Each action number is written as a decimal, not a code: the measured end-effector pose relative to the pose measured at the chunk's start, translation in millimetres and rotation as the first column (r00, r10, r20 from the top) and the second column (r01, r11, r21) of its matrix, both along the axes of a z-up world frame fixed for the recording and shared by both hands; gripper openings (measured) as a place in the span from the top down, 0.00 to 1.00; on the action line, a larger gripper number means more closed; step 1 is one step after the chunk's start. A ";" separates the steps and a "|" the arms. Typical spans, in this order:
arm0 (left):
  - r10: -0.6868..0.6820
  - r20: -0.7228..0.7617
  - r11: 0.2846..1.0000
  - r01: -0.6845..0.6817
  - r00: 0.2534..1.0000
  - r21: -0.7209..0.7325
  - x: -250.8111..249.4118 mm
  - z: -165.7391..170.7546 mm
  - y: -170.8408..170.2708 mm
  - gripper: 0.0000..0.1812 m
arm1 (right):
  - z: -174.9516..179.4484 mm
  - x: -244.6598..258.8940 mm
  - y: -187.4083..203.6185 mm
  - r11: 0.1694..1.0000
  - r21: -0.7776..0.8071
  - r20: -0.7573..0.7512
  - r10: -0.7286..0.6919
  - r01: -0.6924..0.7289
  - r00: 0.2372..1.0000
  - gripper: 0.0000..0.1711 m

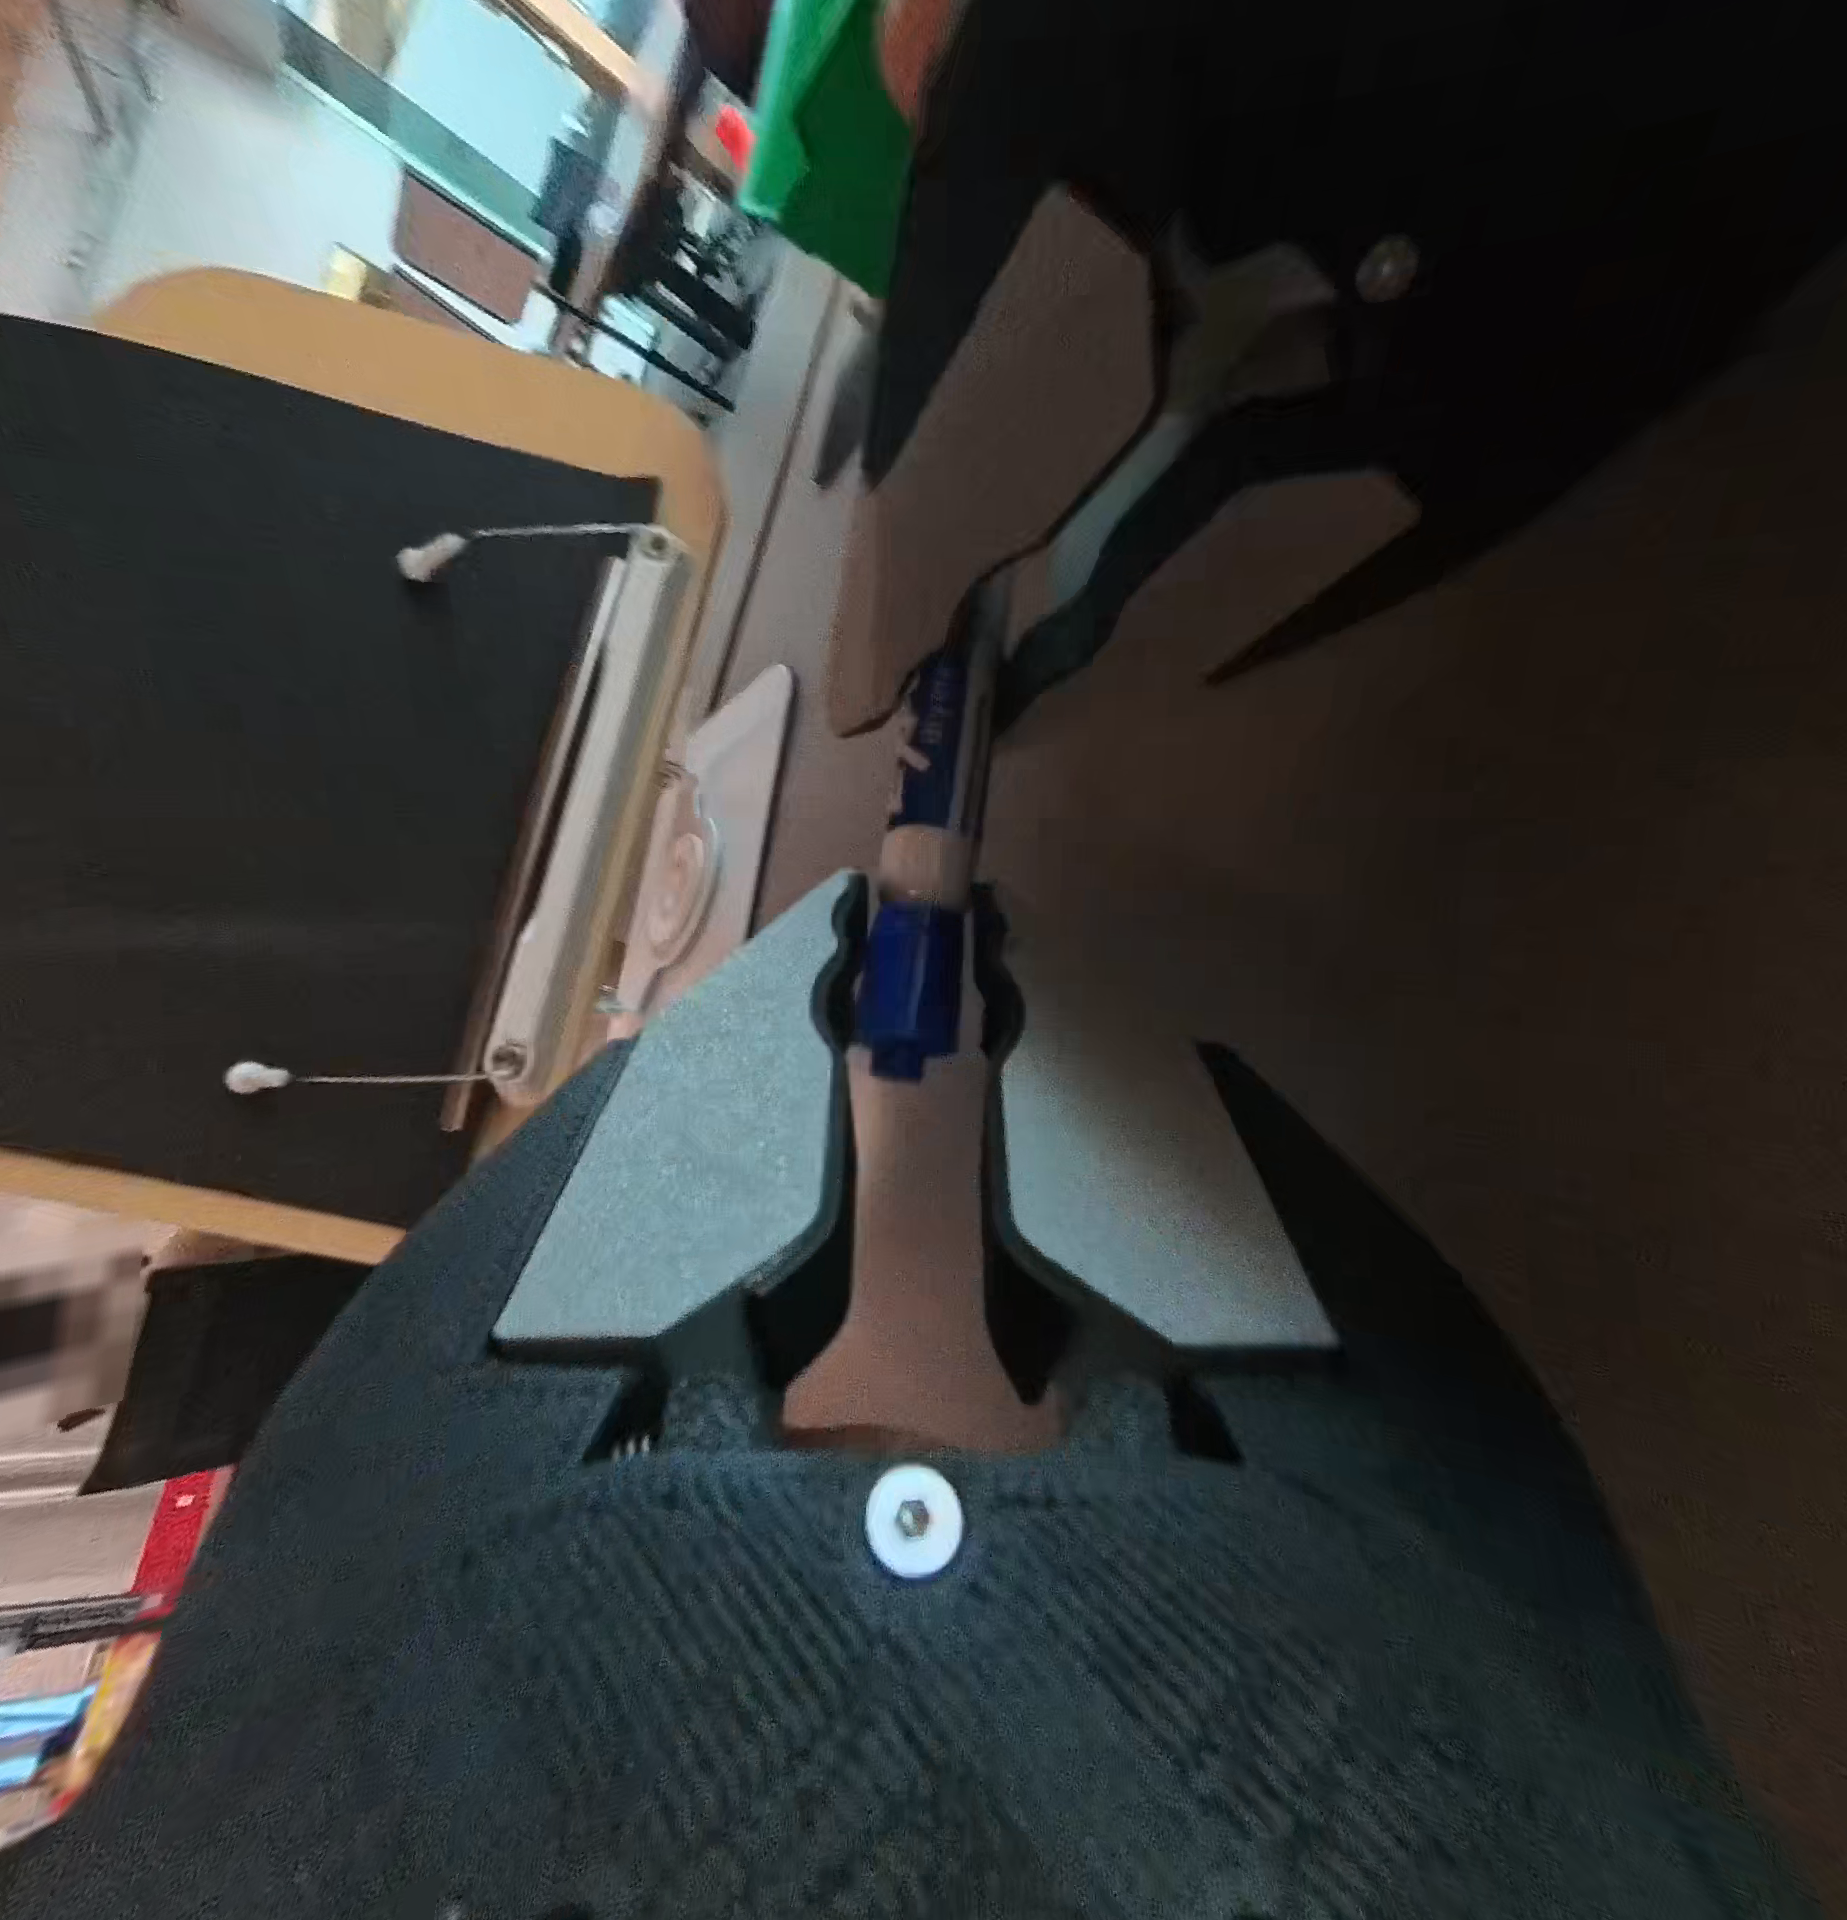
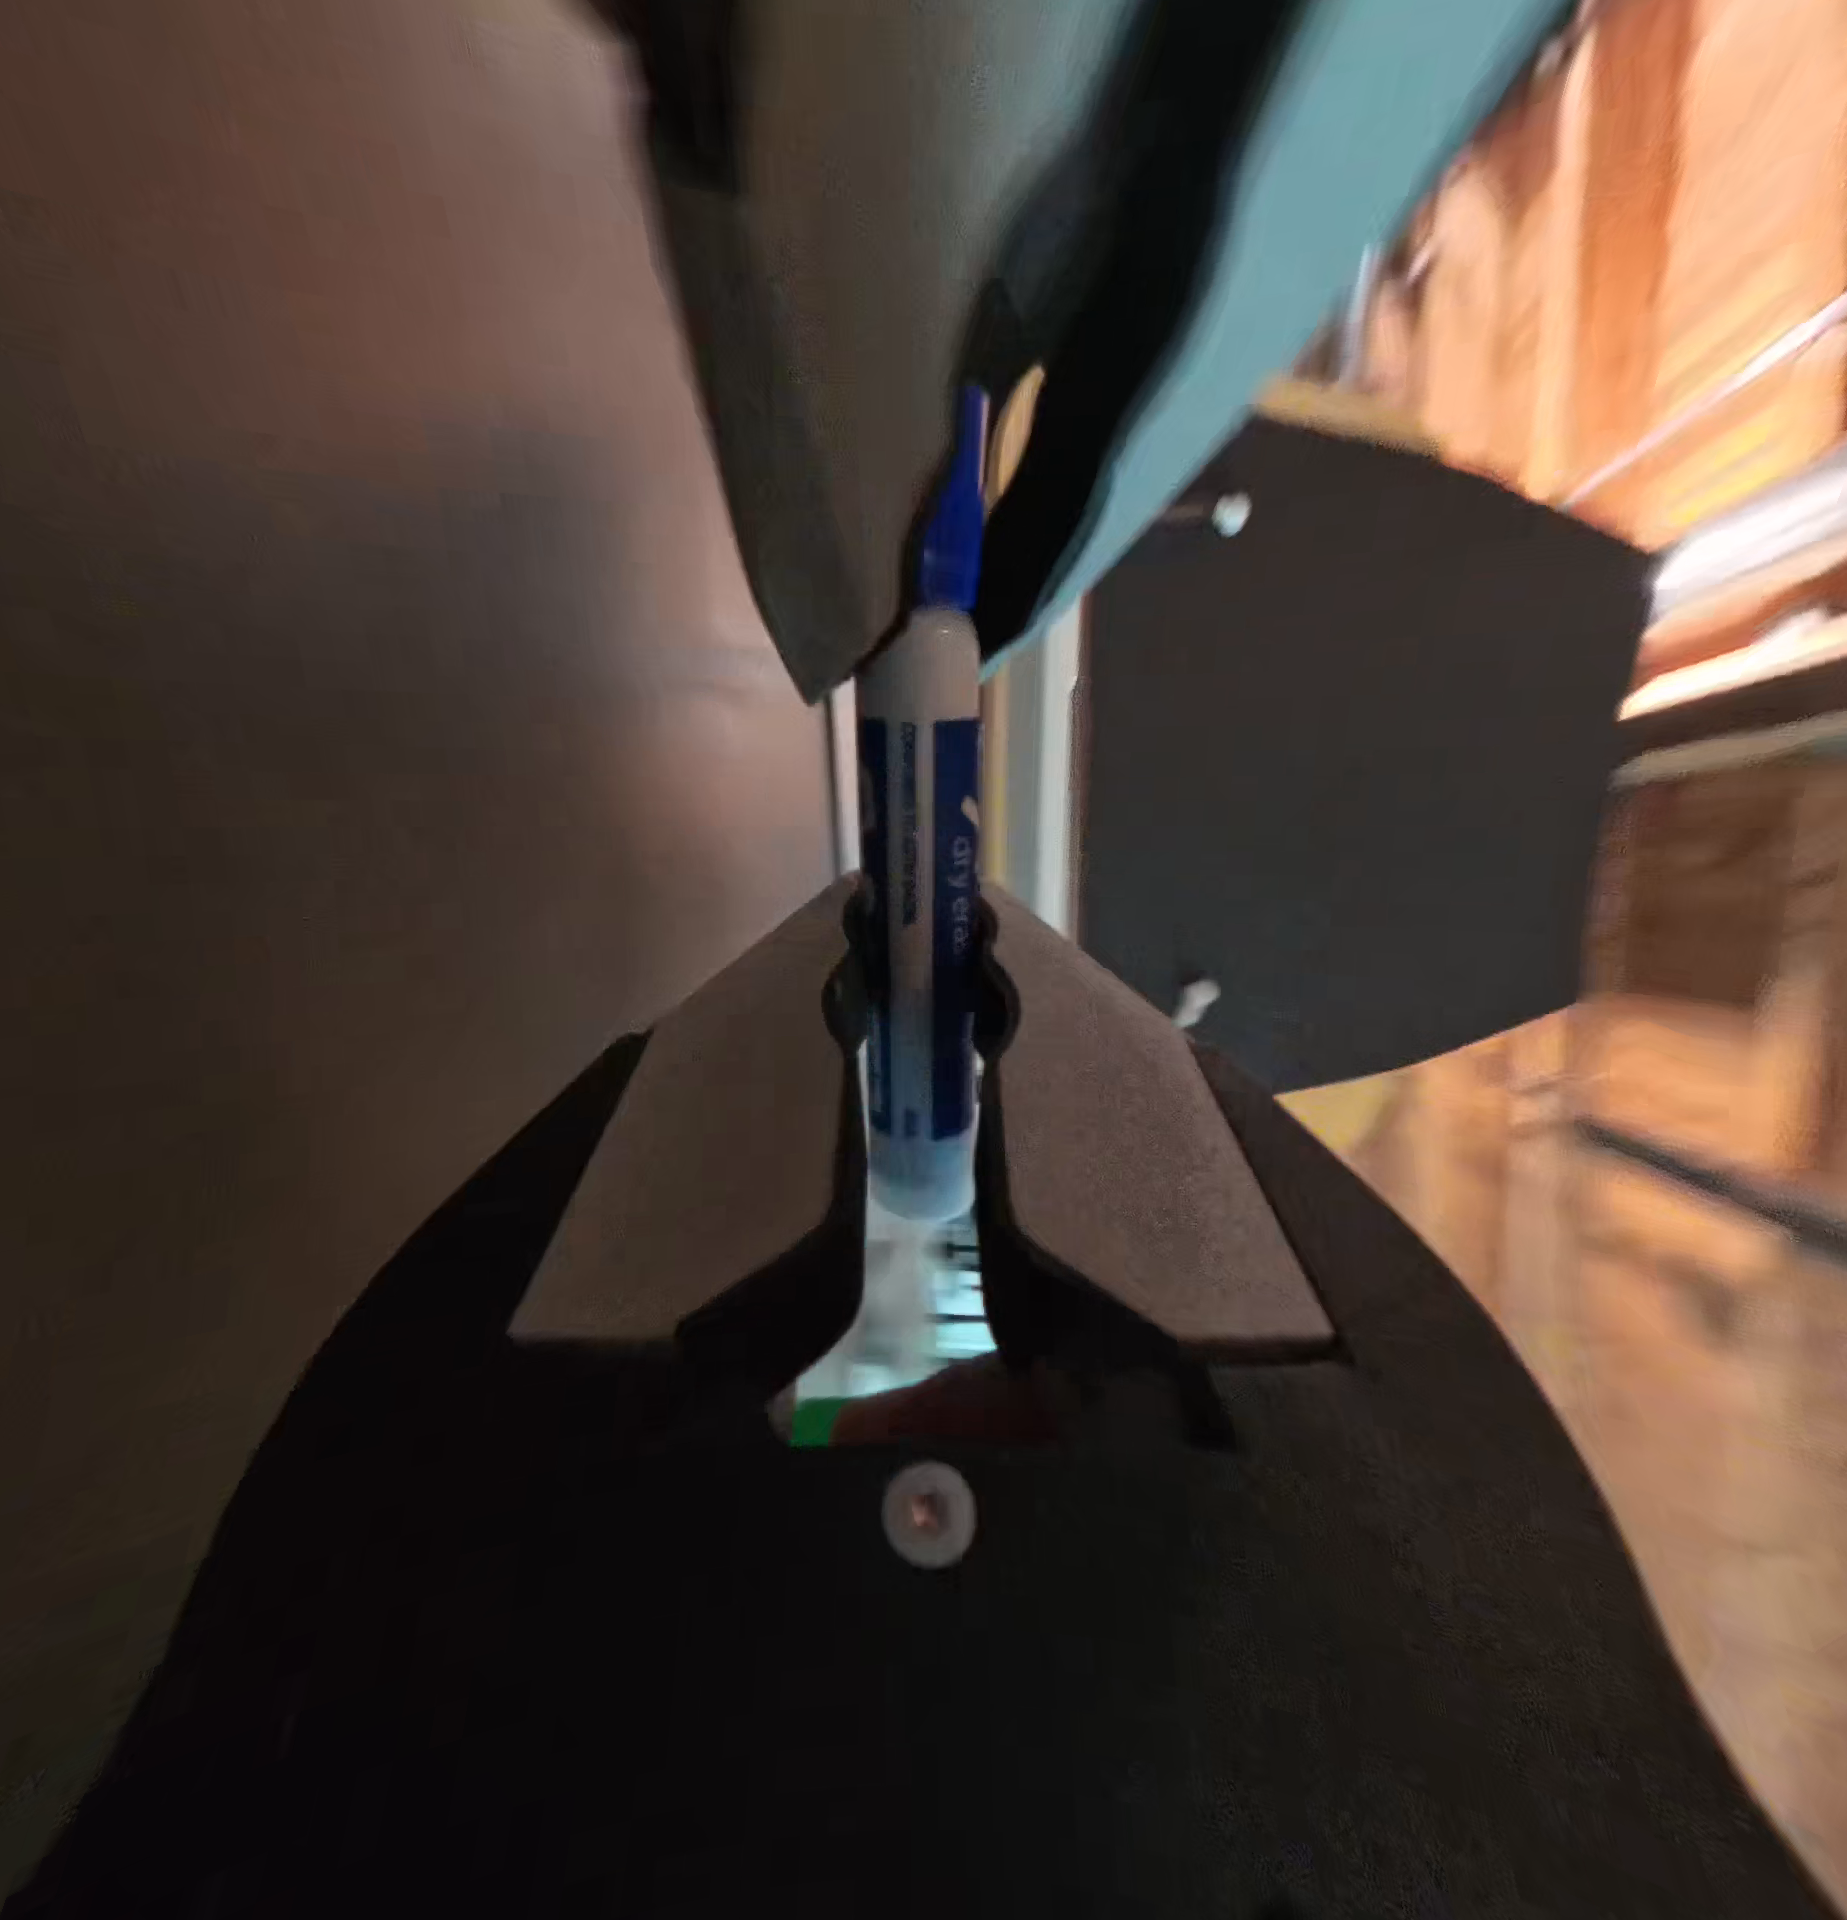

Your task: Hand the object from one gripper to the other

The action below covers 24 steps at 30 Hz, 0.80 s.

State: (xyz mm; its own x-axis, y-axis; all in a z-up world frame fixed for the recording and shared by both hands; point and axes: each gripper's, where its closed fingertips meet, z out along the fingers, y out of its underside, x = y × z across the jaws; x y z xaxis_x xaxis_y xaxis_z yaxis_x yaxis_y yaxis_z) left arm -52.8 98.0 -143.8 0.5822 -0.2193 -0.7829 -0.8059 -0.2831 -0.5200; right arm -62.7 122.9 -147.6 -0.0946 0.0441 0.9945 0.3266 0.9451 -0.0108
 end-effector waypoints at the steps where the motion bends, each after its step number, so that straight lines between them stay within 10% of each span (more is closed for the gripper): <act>1: 0.004 0.027 0.997 -0.006 1.000 0.081 -1.4 13.0 0.4 0.88 | 0.4 0.1 3.1 0.988 -0.153 0.000 -0.010 0.009 1.000 0.93; 7: 0.111 -0.091 0.971 -0.089 0.990 0.221 -28.1 34.9 -8.0 0.68 | -7.4 6.1 14.7 0.495 -0.861 0.139 0.002 0.120 0.990 0.93; 14: -0.039 -0.502 0.961 0.169 0.864 0.217 24.8 24.7 -7.0 0.76 | -29.2 44.9 -44.5 -0.087 -0.883 0.384 0.430 0.461 0.817 0.93; 20: -0.060 -0.503 0.980 0.146 0.862 0.133 24.4 7.6 -5.1 0.88 | -26.2 65.1 -84.1 -0.082 -0.858 0.364 0.599 0.507 0.714 0.89; 24: -0.097 -0.061 0.982 0.106 0.993 0.158 14.6 12.5 -6.4 0.92 | 7.5 43.5 -57.0 -0.072 -0.957 0.214 0.481 0.281 0.850 0.73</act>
